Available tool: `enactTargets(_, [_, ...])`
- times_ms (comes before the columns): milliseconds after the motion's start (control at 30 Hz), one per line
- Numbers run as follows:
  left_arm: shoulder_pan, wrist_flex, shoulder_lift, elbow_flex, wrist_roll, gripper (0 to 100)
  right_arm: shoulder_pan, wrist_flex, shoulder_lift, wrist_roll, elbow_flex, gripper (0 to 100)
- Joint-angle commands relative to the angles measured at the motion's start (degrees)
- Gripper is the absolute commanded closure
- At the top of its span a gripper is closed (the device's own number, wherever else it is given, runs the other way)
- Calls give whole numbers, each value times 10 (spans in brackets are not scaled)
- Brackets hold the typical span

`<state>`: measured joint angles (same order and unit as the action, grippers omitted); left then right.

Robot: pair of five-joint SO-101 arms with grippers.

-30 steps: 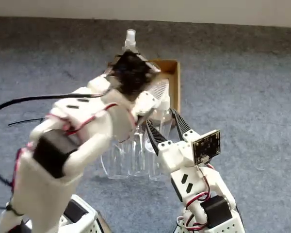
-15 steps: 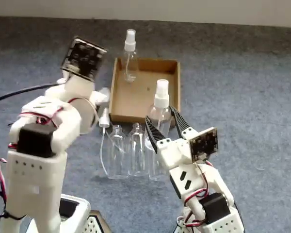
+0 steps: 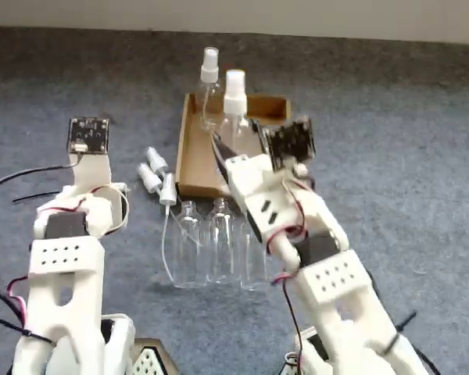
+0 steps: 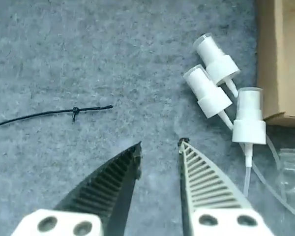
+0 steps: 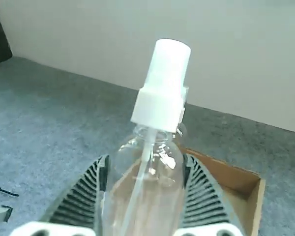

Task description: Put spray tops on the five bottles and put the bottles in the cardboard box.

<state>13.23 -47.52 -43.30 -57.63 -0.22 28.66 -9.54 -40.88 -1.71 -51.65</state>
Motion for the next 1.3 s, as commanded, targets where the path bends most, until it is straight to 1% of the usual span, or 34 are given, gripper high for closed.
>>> enactTargets(0, [6,121,-7,-64,18,873,26,41,105,-8,80,994])
enactTargets(100, [0,162,-7,-84,18,873,31,120,170,-8,116,994])
enactTargets(233, [-5,161,-7,-85,18,873,31,290,248,-8,136,994])
enactTargets(300, [-5,162,-7,-85,18,874,32,353,292,-7,136,994])
enactTargets(467, [-5,163,-7,-85,18,874,29,474,395,-7,135,994])
enactTargets(600, [-5,163,-7,-85,18,874,29,534,458,-7,135,994])
enactTargets(867, [-5,162,-7,-86,18,874,28,573,511,-11,126,994])
enactTargets(900, [-5,162,-7,-86,18,874,26,578,507,-26,115,994])
enactTargets(967, [-5,162,-7,-86,18,874,29,620,491,-92,84,994])
enactTargets(1033, [-5,162,-7,-86,18,874,39,697,471,-158,35,995])
enactTargets(1100, [-5,162,-7,-86,18,874,52,782,444,-200,-25,995])
enactTargets(1200, [-5,162,-7,-86,18,874,67,889,405,-209,-122,995])
enactTargets(1233, [-5,162,-7,-86,18,874,67,902,395,-209,-145,995])
enactTargets(1267, [-5,162,-7,-86,18,874,65,895,392,-206,-152,995])
